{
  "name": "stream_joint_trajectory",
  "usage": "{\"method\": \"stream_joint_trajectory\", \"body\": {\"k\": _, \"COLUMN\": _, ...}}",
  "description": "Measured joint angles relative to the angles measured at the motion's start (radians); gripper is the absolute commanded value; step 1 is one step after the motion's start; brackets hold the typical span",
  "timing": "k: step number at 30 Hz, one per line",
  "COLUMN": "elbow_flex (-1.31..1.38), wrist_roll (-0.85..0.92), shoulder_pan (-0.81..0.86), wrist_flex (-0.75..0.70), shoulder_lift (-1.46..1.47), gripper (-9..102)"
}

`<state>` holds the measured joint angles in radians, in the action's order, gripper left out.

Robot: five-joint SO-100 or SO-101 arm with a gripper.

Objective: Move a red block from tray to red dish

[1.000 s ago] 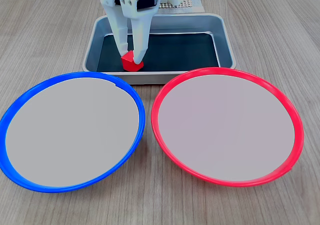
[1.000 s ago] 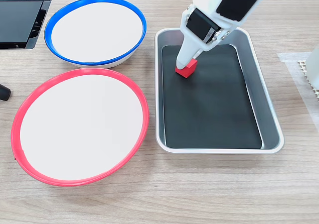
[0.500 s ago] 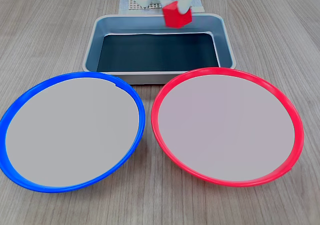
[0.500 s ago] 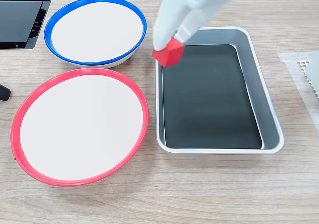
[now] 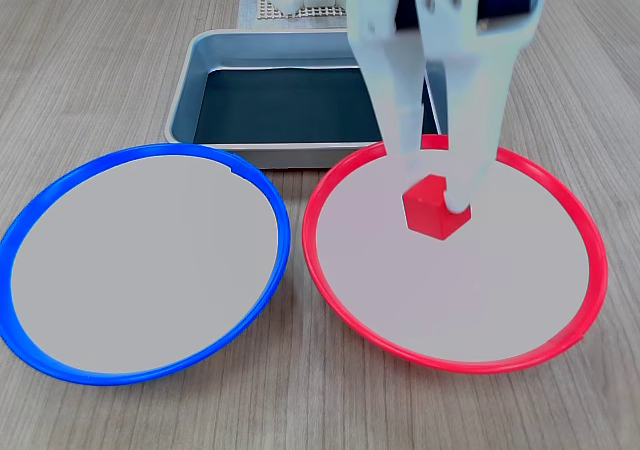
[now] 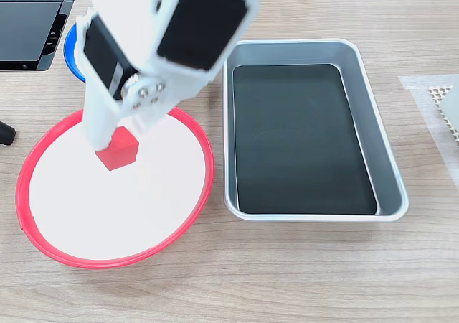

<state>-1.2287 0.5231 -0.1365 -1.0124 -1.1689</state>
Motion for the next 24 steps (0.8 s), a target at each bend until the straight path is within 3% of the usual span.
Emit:
{"method": "stream_joint_trajectory", "body": {"k": 4, "elbow_flex": -0.008, "wrist_roll": 0.055, "shoulder_pan": 0.002, "wrist_flex": 0.063, "shoulder_lift": 0.064, "gripper": 4}}
{"method": "stream_joint_trajectory", "body": {"k": 12, "elbow_flex": -0.064, "wrist_roll": 0.150, "shoulder_pan": -0.008, "wrist_flex": 0.100, "shoulder_lift": 0.071, "gripper": 29}}
{"method": "stream_joint_trajectory", "body": {"k": 14, "elbow_flex": -0.075, "wrist_roll": 0.155, "shoulder_pan": -0.012, "wrist_flex": 0.100, "shoulder_lift": 0.063, "gripper": 30}}
{"method": "stream_joint_trajectory", "body": {"k": 17, "elbow_flex": -0.087, "wrist_roll": 0.164, "shoulder_pan": -0.015, "wrist_flex": 0.100, "shoulder_lift": 0.031, "gripper": 25}}
{"method": "stream_joint_trajectory", "body": {"k": 21, "elbow_flex": -0.089, "wrist_roll": 0.118, "shoulder_pan": -0.014, "wrist_flex": 0.110, "shoulder_lift": -0.060, "gripper": 1}}
{"method": "stream_joint_trajectory", "body": {"k": 24, "elbow_flex": -0.101, "wrist_roll": 0.000, "shoulder_pan": -0.014, "wrist_flex": 0.161, "shoulder_lift": -0.175, "gripper": 0}}
